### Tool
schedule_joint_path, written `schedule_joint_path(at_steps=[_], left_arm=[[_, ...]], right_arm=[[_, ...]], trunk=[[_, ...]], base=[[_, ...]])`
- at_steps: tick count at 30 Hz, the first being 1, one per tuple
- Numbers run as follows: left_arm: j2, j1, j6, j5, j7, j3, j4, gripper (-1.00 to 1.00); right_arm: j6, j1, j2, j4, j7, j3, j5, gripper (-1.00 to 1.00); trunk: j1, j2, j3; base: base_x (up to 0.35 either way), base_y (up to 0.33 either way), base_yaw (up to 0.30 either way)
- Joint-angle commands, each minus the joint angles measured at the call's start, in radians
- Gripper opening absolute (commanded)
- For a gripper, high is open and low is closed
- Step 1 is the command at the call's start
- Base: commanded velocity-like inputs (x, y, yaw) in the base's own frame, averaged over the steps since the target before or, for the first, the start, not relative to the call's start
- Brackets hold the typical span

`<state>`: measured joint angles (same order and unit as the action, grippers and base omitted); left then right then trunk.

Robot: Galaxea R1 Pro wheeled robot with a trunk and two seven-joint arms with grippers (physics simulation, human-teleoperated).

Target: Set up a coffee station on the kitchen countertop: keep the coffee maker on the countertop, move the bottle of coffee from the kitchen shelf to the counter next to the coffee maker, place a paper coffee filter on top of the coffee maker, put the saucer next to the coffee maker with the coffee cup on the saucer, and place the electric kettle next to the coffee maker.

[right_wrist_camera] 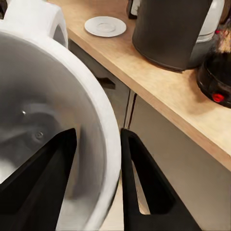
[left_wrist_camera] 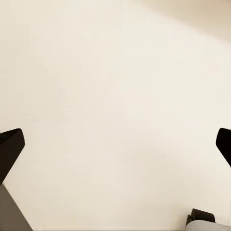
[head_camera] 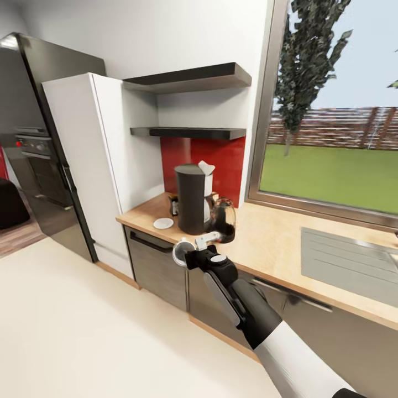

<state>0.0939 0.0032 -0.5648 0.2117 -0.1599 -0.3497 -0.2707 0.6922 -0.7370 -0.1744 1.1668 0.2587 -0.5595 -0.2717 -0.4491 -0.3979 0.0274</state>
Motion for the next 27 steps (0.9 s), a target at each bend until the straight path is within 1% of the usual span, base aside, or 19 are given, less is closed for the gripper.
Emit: schedule_joint_path(at_steps=[1, 11, 27], left_arm=[[0.000, 0.000, -0.001, 0.011, -0.006, -0.003, -0.001, 1.00], [0.000, 0.000, -0.001, 0.011, -0.006, -0.002, 0.001, 1.00], [0.000, 0.000, -0.001, 0.010, -0.006, -0.002, 0.002, 1.00]], right_arm=[[0.003, -0.002, 0.000, 0.001, 0.010, -0.002, -0.011, -1.00], [0.002, -0.002, 0.000, 0.000, 0.010, -0.002, -0.011, -1.00], [0.001, -0.001, 0.000, -0.002, 0.008, -0.003, -0.011, -1.00]], trunk=[[-0.001, -0.002, 0.002], [-0.001, -0.002, 0.002], [-0.001, -0.002, 0.002]], base=[[0.153, 0.307, 0.003], [0.208, 0.290, 0.000], [0.251, 0.255, 0.000]])
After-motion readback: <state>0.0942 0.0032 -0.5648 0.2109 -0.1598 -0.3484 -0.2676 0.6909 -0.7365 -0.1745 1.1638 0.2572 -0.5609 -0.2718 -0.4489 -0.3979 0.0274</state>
